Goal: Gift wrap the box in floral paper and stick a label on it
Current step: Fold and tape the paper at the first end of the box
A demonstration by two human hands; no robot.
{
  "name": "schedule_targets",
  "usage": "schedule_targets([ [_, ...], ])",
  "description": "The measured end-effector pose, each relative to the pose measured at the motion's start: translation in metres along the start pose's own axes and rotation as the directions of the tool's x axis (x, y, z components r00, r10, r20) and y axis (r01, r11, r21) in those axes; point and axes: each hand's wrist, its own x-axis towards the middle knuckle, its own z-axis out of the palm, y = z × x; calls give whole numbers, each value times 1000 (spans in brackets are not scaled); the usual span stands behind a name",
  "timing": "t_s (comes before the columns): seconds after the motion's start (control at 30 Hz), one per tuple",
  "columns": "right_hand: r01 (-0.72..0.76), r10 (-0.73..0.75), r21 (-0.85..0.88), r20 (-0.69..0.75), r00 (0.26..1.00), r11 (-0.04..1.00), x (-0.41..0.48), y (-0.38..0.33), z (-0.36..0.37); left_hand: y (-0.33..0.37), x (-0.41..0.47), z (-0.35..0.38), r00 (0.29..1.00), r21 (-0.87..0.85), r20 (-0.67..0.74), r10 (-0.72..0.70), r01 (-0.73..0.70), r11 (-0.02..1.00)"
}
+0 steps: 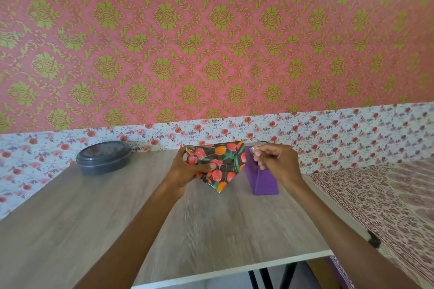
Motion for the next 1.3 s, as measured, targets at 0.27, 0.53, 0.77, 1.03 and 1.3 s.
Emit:
schedule_targets([
  [0.27, 177, -173, -124, 40, 984, 976, -1, 1, 10, 1, 0, -2, 1000, -2, 0, -9, 9, 1000],
  [0.53, 276, -198, -284, 274, 941, 918, 5, -4, 35, 1, 0, -3, 1000, 0, 2, -7, 7, 1000],
  [0.77, 279, -158, -383, 318, 935, 881, 14, -17, 45, 5, -1, -2, 1000, 19, 13, 1, -1, 1000],
  [1.03, 222, -73, -684, 240, 968, 695, 13, -30, 46, 5, -4, 0, 1000, 25, 13, 4, -4, 1000],
  [1.3, 138, 53, -696, 246, 968, 705, 22, -20, 32, 5, -7, 5, 1000, 9, -1, 19, -19, 1000],
])
